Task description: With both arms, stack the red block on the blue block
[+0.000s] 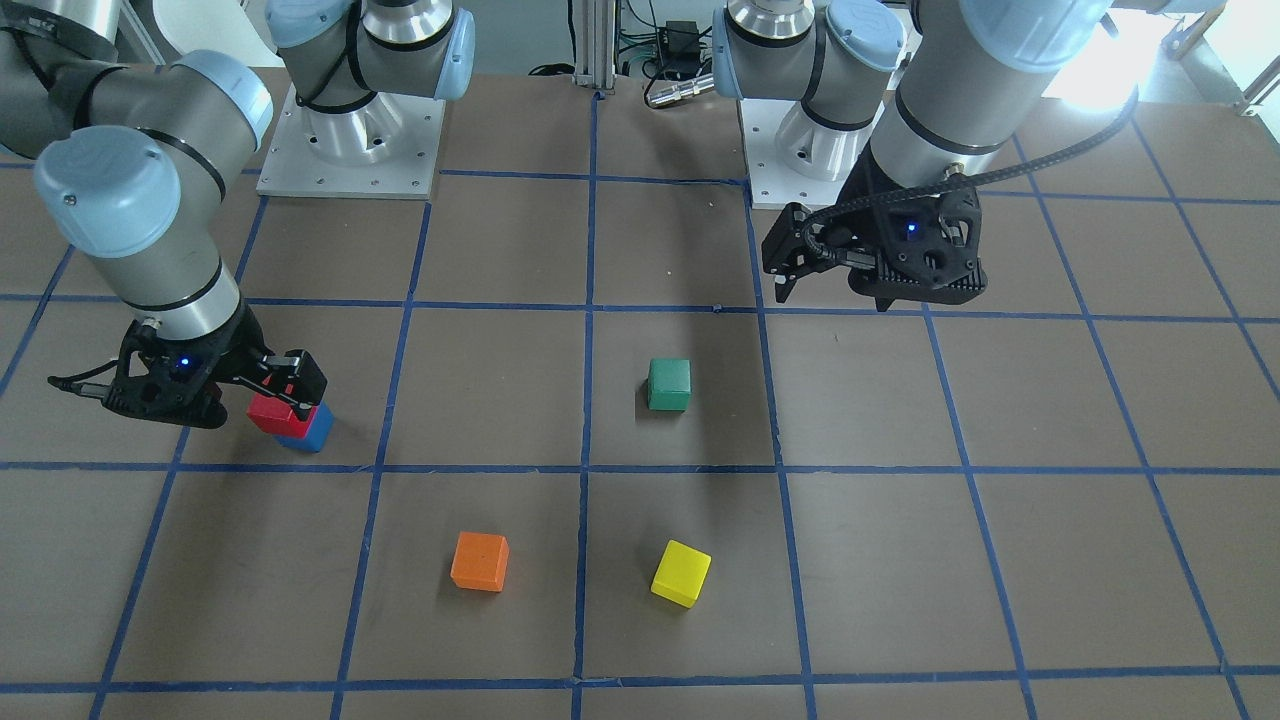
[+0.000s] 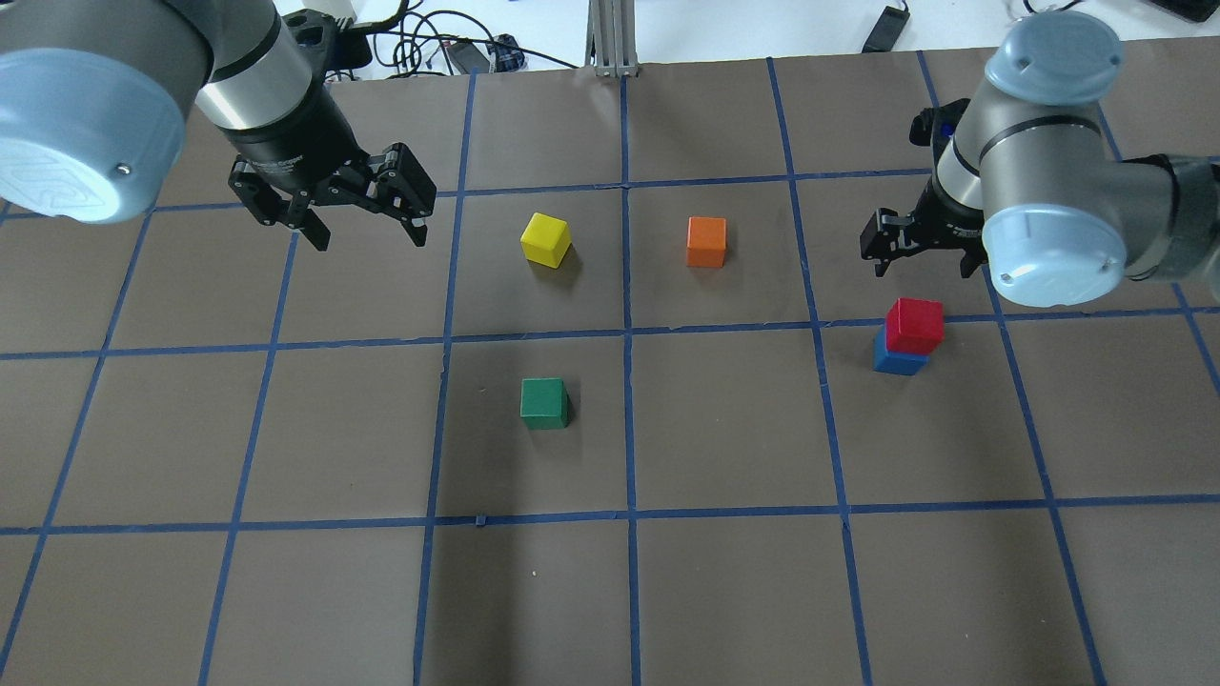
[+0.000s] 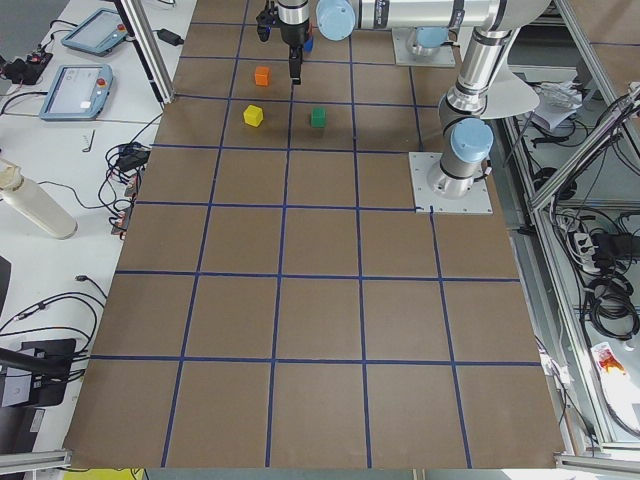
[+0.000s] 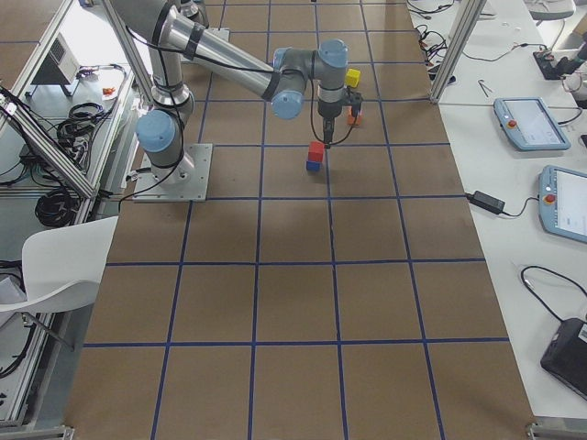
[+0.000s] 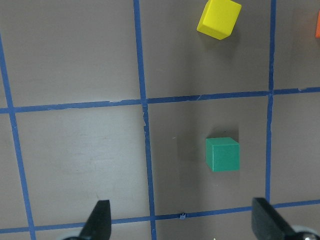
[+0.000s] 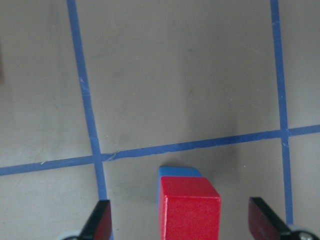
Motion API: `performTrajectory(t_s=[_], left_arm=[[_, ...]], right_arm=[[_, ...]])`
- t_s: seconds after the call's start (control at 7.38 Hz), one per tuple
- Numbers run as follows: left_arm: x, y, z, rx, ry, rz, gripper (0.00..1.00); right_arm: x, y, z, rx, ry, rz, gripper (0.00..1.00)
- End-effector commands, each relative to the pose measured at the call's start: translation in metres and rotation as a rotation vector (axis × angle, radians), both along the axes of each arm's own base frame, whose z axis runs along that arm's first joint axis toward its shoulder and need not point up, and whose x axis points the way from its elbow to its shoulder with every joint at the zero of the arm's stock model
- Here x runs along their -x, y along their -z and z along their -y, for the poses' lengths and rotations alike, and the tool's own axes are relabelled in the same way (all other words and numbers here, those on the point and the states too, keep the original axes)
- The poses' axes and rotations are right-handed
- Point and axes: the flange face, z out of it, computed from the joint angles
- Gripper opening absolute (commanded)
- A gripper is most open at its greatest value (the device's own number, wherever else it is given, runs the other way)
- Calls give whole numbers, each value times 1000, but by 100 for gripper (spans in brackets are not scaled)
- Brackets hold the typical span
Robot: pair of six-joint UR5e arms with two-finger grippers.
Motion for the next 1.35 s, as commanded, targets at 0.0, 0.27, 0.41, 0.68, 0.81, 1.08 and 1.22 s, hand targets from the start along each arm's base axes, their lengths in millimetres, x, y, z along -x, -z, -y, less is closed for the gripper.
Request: performTrajectory(t_s=[0.0,0.27,0.41,0.68,0.81,1.08,1.22], left_arm=[[-3,-3,6,5,1,35,100],[1,-19,-1,26,10,41,100],[5,-24,-2,36,9,41,100],[12,-26,10,35,11,41,100],[14,-18,7,16,30,52,100],[13,-28,1,42,28,69,100],[14,-23,4,34,24,65,100]], right_arm=[[-53,-64,-35,44,1,9,100],[-101,-94,-51,38,-82,11,100],[-101,-117,-46,41,-82,15,100],[-100,-147,-21,55,-76,17,100],[-101,-163,-9,55,-76,19,100],[-105,-171,1,-39,-79,32,100],[-108,-169,2,-41,-63,54,100]])
